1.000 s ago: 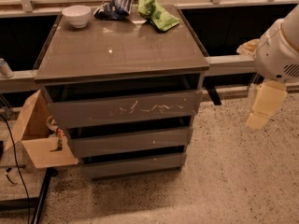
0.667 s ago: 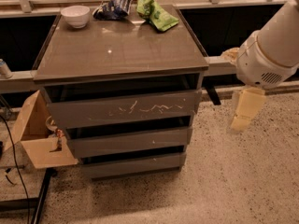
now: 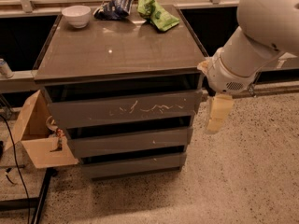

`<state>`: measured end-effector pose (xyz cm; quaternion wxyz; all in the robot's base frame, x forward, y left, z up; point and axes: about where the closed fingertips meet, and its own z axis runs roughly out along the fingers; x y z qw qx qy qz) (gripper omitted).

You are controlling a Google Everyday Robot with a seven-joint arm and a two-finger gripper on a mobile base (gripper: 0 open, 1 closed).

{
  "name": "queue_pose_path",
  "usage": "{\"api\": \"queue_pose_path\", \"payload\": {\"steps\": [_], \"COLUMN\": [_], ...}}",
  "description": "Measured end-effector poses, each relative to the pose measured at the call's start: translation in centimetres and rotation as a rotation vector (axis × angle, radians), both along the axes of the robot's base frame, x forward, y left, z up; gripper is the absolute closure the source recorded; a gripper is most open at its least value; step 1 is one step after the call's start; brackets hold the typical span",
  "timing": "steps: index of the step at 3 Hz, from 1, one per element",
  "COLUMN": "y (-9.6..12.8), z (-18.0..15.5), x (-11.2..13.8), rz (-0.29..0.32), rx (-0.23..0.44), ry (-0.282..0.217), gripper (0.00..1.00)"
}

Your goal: Open top drawer

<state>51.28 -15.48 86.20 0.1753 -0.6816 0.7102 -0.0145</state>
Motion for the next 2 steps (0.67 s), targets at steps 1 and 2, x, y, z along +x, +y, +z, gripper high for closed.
{"api": "queue_pose_path", "payload": {"steps": [1, 2], "y": [-0.2, 0.0], "z": [-1.5, -3.6], "x": [0.2, 1.6], "rz": [0.006, 0.013], "rx": [-0.036, -0.046], "ry": [-0.014, -0.028], "gripper": [0.0, 0.0]}}
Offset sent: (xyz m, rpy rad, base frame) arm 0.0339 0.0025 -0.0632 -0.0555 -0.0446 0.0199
